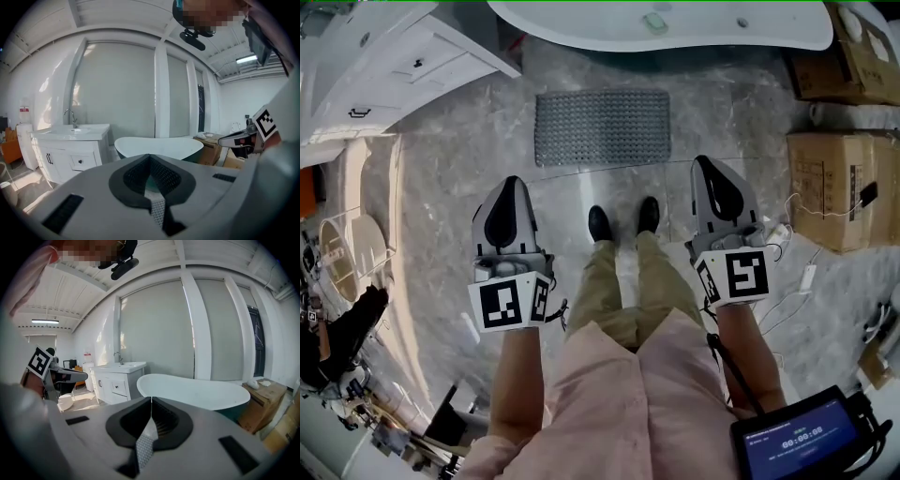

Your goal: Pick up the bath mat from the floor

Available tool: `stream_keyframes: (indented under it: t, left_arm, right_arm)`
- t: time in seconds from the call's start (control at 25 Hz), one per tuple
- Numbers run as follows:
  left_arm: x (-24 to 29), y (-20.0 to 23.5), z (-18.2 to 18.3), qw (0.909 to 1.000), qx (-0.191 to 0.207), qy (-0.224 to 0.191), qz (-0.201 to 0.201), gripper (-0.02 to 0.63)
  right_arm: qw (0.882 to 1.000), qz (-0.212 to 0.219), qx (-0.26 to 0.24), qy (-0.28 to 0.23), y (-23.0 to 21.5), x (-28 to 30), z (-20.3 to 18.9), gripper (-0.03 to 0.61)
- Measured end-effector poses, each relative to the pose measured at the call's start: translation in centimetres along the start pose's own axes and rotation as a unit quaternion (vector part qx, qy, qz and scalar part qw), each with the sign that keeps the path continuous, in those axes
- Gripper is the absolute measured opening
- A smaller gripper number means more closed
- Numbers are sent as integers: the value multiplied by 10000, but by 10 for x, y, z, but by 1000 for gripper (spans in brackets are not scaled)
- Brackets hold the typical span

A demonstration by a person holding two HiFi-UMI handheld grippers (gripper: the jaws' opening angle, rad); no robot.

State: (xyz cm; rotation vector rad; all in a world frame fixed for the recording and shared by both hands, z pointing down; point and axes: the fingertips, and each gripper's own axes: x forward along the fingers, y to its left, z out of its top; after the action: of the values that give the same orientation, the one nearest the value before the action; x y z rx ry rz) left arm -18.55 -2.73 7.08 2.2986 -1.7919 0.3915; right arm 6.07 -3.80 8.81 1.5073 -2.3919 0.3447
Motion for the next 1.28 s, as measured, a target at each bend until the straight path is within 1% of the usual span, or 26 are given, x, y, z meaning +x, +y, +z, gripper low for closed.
stream_keyframes:
  t: [0.12, 0.32, 0.52, 0.84, 1.28]
  left_arm:
    - [-1, 3, -18, 9999, -31, 160, -35, 25]
    - [-10, 8, -34, 9993, -117, 357, 32, 25]
    - [4, 17, -66, 9988, -72, 492, 6, 25]
    - [16, 26, -87, 9986, -24, 521, 19, 25]
    - [45, 24, -114, 9989, -21, 469, 11, 23]
  right_arm:
    - [9997, 14, 57, 226, 5, -1, -21, 18]
    - [9986, -39, 150, 508, 7, -10, -43, 18]
    - [9975, -118, 242, 650, 1, 6, -78, 18]
    - [9968, -252, 264, 716, -17, 16, -105, 18]
    - [9973, -252, 221, 655, -37, 39, -137, 18]
